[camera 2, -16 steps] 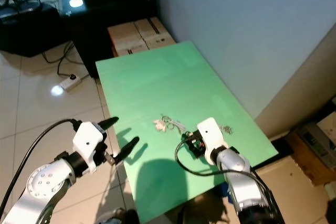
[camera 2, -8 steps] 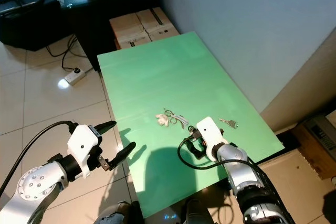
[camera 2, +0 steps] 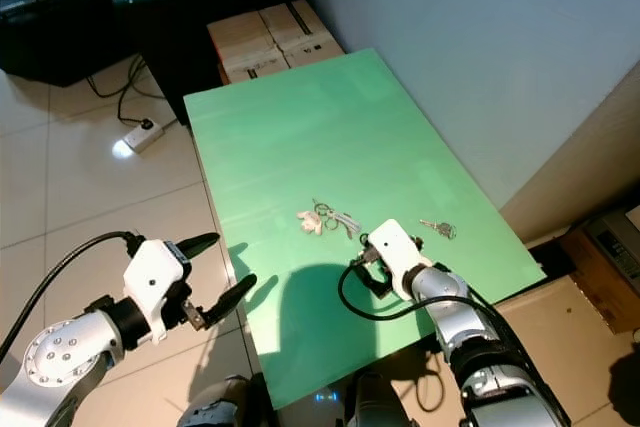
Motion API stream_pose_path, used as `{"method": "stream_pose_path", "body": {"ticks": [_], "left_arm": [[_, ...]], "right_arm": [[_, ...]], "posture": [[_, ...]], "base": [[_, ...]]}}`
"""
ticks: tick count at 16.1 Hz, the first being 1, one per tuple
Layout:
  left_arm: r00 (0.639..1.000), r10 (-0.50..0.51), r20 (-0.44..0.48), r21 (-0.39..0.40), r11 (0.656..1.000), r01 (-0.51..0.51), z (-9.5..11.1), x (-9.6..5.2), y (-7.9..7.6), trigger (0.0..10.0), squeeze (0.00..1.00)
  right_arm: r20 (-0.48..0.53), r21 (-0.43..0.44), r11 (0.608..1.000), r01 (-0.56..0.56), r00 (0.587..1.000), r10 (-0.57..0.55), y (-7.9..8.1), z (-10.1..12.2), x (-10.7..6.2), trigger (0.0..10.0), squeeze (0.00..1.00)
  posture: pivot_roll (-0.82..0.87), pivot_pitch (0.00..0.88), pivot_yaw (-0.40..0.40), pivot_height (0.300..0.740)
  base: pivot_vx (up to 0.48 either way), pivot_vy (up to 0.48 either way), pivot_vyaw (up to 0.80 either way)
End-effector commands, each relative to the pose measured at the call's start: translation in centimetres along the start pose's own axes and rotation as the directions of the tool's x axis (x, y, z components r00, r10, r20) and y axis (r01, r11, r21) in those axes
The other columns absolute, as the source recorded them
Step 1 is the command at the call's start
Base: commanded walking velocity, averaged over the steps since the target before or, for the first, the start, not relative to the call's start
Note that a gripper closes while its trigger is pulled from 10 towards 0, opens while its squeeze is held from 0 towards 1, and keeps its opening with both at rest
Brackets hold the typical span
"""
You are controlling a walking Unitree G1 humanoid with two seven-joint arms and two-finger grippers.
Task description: Hang keys on a hook
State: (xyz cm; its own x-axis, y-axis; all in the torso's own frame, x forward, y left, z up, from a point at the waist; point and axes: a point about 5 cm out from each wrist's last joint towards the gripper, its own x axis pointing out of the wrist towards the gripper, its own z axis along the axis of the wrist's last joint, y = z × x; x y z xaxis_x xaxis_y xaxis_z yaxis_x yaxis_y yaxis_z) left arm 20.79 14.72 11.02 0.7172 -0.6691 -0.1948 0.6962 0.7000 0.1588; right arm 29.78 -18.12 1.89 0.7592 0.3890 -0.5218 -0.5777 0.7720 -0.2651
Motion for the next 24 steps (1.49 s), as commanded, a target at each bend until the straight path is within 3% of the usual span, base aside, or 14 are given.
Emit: {"method": "stream_pose_path", "body": {"ticks": [1,3,4,7,17,19,21,23,24], "left_arm": [[1.000,0.004,-0.012,0.000,1.000,-0.004,0.0,-0.3,0.0,10.0,0.00],[1.000,0.005,-0.012,0.001,1.000,-0.005,0.1,-0.2,-0.1,10.0,0.00],[1.000,0.005,-0.013,0.000,1.000,-0.005,0.1,-0.1,-0.1,10.0,0.00],[1.000,0.004,-0.016,-0.001,1.000,-0.004,0.2,-0.1,-0.3,10.0,0.00],[1.000,0.008,-0.019,0.004,1.000,-0.008,0.1,-0.3,0.2,10.0,0.00],[0.999,0.019,-0.028,0.009,1.000,-0.019,-0.1,-0.9,2.5,10.0,0.00],[0.999,0.025,-0.028,0.010,1.000,-0.025,-0.1,-1.1,3.4,10.0,0.00],[1.000,0.020,-0.024,0.006,1.000,-0.020,-0.3,-0.7,2.6,10.0,0.00],[1.000,0.009,-0.012,-0.003,1.000,-0.009,-0.5,0.3,0.8,10.0,0.00]], "right_arm": [[0.008,-0.010,1.000,-0.025,1.000,0.025,0.3,0.1,0.1,4.4,0.00],[-0.001,-0.016,0.999,-0.030,1.000,0.030,0.2,0.0,0.2,2.7,0.00],[-0.004,-0.015,0.999,-0.031,1.000,0.031,0.2,0.0,0.2,2.5,0.00],[-0.014,-0.007,0.999,-0.039,0.999,0.039,0.3,-0.3,0.2,0.0,0.00],[-0.014,0.002,0.998,-0.056,0.998,0.056,0.4,-0.4,0.4,0.0,0.00],[-0.003,0.006,0.998,-0.060,0.998,0.060,1.4,1.1,1.6,0.0,0.00],[0.009,0.010,0.999,-0.046,0.999,0.046,0.4,0.3,0.7,0.0,0.00],[0.036,0.021,1.000,-0.016,0.999,0.016,-0.1,0.1,0.2,0.0,0.00],[0.065,0.030,1.000,-0.009,0.998,0.007,0.0,0.0,-0.1,0.0,0.00]], "posture": [[0.02,0.234,0.071,0.740],[0.02,0.237,0.071,0.740],[0.02,0.239,0.072,0.740],[0.03,0.239,0.071,0.740],[0.03,0.224,0.071,0.740],[0.04,0.208,0.074,0.740],[0.03,0.201,0.074,0.740],[0.02,0.189,0.072,0.740],[0.01,0.185,0.071,0.740]], "base": [[0.000,0.000,0.00],[0.000,0.000,0.00],[0.000,0.000,0.00],[0.000,0.000,0.00],[0.000,0.000,0.00],[0.000,0.000,0.00],[0.000,0.000,0.00],[0.000,0.000,0.00],[0.000,0.000,0.00]]}}
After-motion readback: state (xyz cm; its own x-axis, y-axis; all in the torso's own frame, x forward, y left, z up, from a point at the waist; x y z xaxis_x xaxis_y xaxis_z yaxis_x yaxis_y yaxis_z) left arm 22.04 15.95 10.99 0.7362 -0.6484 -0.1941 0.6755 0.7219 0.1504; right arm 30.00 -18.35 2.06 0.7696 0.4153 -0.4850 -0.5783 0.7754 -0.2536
